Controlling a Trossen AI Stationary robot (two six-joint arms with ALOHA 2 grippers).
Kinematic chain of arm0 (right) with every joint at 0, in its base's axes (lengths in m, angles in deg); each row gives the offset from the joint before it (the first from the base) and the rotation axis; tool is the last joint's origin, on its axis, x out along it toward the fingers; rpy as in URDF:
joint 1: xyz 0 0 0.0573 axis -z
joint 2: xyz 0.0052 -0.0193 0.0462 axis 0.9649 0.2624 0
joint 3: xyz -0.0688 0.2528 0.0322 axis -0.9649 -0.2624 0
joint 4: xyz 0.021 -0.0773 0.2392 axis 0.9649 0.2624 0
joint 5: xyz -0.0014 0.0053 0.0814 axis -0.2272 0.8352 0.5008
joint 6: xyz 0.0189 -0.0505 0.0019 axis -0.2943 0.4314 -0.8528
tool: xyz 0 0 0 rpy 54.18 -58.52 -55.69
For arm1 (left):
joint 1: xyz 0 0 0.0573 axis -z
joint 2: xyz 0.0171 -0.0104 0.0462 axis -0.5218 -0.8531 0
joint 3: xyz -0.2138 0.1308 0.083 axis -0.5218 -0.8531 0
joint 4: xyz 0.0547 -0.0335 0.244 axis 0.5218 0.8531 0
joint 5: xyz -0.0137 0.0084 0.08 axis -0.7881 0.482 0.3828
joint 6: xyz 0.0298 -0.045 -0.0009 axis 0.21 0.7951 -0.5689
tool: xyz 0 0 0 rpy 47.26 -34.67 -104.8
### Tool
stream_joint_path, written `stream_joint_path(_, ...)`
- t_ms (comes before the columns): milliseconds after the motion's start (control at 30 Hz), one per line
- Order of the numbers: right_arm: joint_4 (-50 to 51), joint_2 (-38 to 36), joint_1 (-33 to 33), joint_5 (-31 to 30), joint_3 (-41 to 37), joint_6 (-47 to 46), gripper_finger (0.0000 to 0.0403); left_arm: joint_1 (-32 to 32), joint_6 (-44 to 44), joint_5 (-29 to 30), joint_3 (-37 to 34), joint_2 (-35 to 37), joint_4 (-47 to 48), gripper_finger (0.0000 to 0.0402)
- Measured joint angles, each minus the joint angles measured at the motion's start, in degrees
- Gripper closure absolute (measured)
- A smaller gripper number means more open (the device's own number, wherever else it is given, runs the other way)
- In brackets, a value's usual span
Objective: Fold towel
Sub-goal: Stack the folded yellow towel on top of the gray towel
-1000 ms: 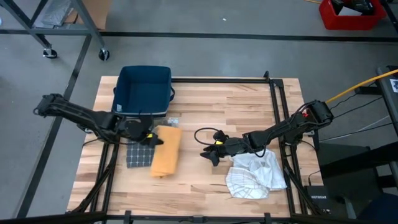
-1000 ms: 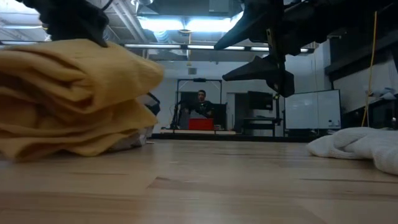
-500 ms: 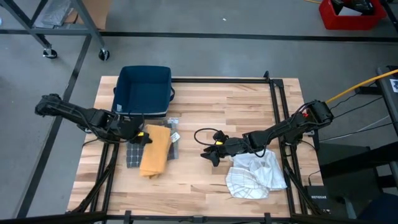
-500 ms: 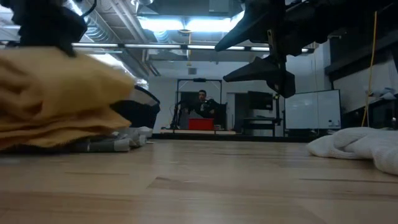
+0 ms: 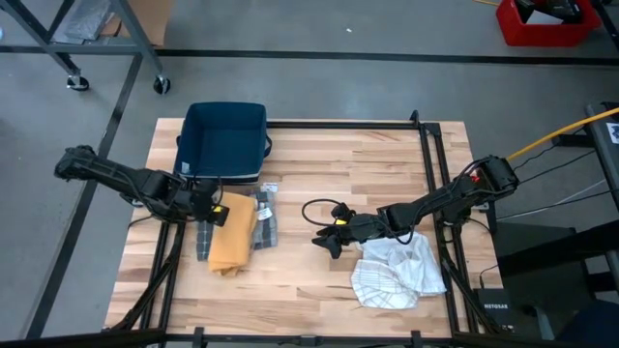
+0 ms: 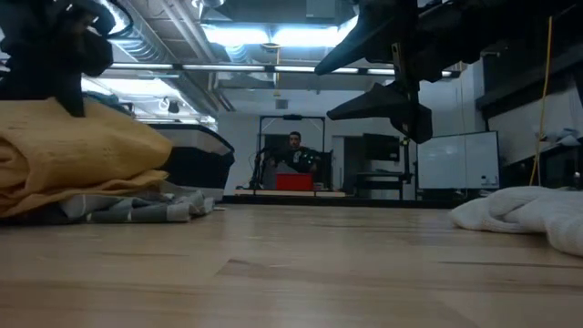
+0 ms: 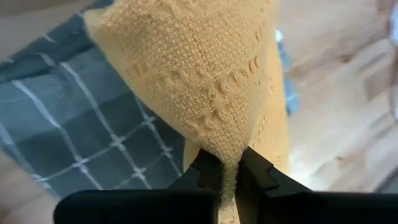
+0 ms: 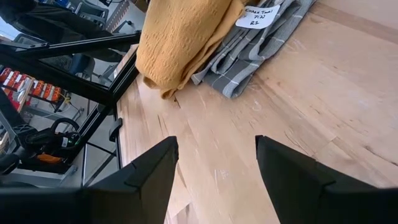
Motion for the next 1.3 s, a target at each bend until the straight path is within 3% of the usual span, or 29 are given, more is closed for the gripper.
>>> stream_joint_path(167, -0.02, 0.00, 0.00, -0.06, 0.00, 0.02, 0.0178, -0.01, -0.02, 0.73, 0.00, -1.81, 2.38, 0.0386)
stream_joint_path(533, 0.00, 0.00, 0.00, -0.34, -0.02, 0.02, 0.0178, -0.01, -0.46, 0.81, 0.00, -6.38, 7.75, 0.0273)
stream_joint_path(700, -0.02, 0.00, 0.00, -0.33, -0.02, 0.02, 0.0178, -0.01, -0.44, 0.74, 0.00, -7.01, 8.92, 0.0243)
stream_joint_path(1033, 0.00, 0.00, 0.00, -0.33, 0.00, 0.03, 0.0178, -1.26, 2.57, 4.84, -0.01, -7.01, 9.08, 0.0271)
stream_joint_path(1300, 0.00, 0.00, 0.00, 1.52, -0.02, 0.03, 0.0178, -1.65, -0.15, 4.13, 0.00, -4.49, 8.91, 0.0299)
